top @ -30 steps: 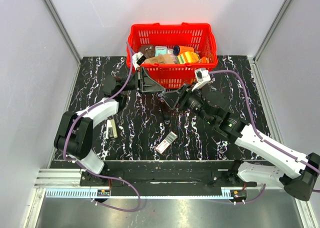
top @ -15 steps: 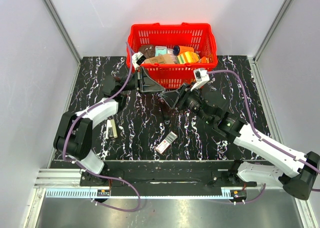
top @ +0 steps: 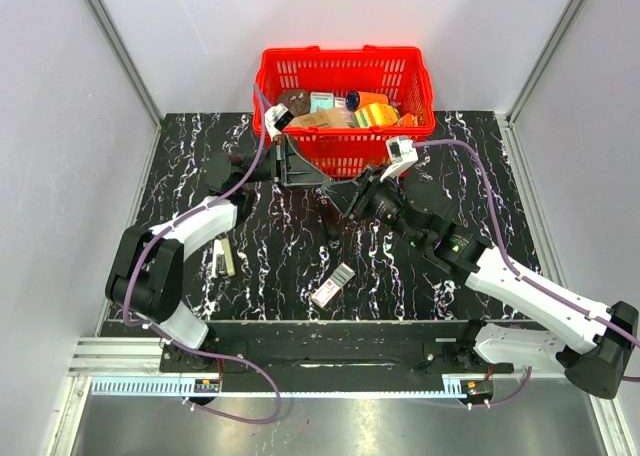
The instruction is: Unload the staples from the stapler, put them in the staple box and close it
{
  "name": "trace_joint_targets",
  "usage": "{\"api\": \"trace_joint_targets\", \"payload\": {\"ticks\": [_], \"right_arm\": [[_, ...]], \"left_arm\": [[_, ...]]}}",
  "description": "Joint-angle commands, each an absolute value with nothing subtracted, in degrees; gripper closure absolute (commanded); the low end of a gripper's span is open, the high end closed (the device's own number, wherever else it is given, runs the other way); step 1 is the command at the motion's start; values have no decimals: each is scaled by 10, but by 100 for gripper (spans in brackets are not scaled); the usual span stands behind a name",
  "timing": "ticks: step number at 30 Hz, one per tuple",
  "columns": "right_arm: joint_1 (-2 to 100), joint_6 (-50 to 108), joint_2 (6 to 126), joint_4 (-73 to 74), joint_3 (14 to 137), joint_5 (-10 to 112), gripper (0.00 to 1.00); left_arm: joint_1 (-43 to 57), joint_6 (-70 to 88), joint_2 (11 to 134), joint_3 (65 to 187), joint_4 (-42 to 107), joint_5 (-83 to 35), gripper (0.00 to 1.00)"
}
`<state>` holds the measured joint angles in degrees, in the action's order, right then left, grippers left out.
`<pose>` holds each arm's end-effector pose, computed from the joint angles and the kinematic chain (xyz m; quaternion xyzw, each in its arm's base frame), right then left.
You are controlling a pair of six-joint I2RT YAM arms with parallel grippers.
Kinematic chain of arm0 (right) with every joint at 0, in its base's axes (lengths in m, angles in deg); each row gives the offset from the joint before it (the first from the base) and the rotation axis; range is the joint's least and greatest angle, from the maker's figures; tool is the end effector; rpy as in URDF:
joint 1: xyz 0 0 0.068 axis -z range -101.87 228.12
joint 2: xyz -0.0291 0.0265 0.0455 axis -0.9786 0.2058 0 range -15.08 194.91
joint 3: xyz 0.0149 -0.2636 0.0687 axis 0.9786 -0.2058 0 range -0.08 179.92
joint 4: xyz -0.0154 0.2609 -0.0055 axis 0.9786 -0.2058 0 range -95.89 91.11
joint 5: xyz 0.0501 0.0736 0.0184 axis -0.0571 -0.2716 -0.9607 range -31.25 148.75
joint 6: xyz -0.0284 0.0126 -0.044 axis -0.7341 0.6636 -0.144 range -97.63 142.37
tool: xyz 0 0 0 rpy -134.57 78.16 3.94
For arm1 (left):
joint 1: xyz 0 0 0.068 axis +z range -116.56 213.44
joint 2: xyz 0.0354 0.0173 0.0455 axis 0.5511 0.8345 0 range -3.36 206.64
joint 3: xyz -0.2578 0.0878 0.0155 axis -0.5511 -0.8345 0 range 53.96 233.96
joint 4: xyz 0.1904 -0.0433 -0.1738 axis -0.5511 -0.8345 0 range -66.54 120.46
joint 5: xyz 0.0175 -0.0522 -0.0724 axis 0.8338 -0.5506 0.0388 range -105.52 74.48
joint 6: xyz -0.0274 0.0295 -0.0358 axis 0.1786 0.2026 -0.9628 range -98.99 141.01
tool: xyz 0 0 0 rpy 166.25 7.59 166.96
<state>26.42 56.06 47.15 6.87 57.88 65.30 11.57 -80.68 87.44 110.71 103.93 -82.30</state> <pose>0.1612 0.1976 0.3915 -0.0687 0.6945 0.4556 0.5525 0.2925 -0.1526 0.3459 0.1529 0.5928 -0.7764 0.1498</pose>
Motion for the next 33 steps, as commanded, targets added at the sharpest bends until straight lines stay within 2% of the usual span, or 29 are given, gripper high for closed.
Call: {"api": "trace_joint_targets", "payload": {"ticks": [1,9,14,22,24,28,29,30,33], "right_arm": [[268,556,470,105,602,662,66],[267,552,464,107,600,667,68],[268,550,466,110,602,671,73],[267,547,463,103,600,678,86],[267,547,459,97,600,679,87],[267,548,457,79,600,673,88],[267,549,456,73,599,671,88],[267,549,455,67,596,668,88],[266,550,444,44,588,662,88]], "left_arm": [[112,-802,851,1117,1260,-814,84],[109,-800,851,1115,1260,-820,84],[105,-801,851,1113,1260,-824,83],[103,-807,851,1117,1260,-835,73],[102,-809,851,1120,1260,-837,69],[103,-809,853,1128,1260,-840,55],[103,-808,854,1129,1260,-842,44],[104,-804,854,1132,1260,-848,2],[108,-792,857,1135,1259,-860,1]]}}
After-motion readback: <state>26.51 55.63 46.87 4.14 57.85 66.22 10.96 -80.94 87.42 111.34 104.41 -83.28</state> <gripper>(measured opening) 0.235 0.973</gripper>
